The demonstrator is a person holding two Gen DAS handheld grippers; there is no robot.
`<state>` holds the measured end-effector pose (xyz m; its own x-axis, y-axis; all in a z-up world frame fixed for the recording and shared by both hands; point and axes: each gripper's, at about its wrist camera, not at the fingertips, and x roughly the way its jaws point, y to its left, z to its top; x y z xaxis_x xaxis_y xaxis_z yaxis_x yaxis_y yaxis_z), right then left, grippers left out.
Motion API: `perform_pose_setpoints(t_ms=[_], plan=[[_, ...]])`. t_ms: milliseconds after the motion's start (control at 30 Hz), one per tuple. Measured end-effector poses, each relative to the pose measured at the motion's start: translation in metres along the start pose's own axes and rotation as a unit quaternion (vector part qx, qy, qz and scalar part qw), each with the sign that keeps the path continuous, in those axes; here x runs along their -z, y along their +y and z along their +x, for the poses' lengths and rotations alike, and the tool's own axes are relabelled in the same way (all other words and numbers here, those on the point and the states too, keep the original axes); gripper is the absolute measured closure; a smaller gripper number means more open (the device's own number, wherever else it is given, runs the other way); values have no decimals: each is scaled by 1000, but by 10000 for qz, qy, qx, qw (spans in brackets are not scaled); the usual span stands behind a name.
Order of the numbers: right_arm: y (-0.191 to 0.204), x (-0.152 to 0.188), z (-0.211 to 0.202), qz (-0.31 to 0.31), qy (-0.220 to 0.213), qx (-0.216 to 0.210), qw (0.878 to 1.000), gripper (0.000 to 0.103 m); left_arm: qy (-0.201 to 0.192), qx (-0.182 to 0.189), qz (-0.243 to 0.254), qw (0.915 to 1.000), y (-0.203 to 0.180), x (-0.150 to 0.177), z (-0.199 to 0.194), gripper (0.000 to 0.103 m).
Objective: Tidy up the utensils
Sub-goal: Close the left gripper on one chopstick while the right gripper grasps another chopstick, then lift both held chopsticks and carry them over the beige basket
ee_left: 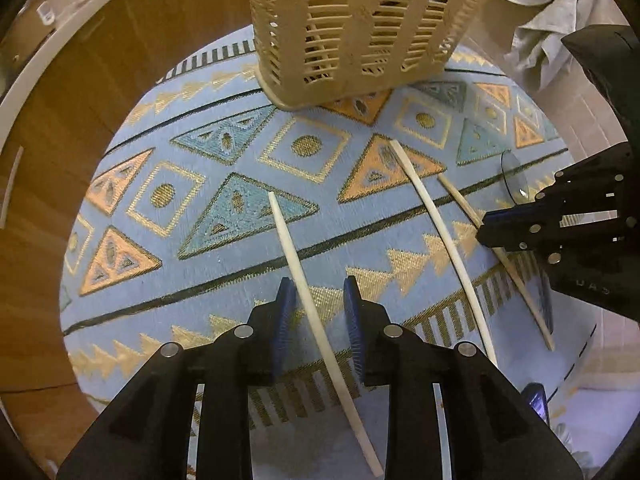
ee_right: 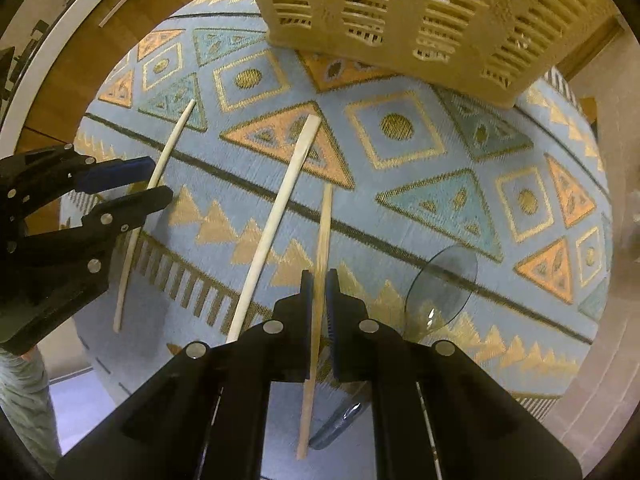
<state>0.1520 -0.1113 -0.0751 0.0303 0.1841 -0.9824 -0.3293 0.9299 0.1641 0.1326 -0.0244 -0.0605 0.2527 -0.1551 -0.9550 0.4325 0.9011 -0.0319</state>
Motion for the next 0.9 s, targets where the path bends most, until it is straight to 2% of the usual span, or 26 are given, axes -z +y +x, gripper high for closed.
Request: perform_pose_setpoints(t_ms=[100,167,300,400,467,567,667,733,800,900], plan=[[4,4,0,-121,-49,83,9999,97,32,-36,92,9999,-4,-3,3,80],[7,6,-1,-181,-105,167,9996,97,-34,-204,103,9997,-6,-2,5,96],[19,18,-2,-413,-376,167,9983,98,-316,2,-161,9994,1,5,-1,100],[22,30,-14,-575,-745,-98,9955,99,-945,218,-316,9948,4,12,-15,100],[21,38,-25,-658,-1031,-395,9917,99,-1383,363,-450,9887,8,17,-29,100],[19,54,-52,-776,-1675,-664,9806,99,-2152,574,-551,9733,8,21,-60,100],[16,68,-85,-842,-2403,-980,9621,99,-2825,729,-632,9544,8,21,-87,100],[11,75,-105,-847,-2842,-1155,9480,99,-3312,880,-715,9367,8,20,-108,100],[8,80,-122,-836,-3227,-1209,9350,99,-3715,880,-786,9209,4,19,-123,100],[2,79,-151,-751,-3723,-1392,9145,99,-4320,960,-874,8925,7,16,-149,100]])
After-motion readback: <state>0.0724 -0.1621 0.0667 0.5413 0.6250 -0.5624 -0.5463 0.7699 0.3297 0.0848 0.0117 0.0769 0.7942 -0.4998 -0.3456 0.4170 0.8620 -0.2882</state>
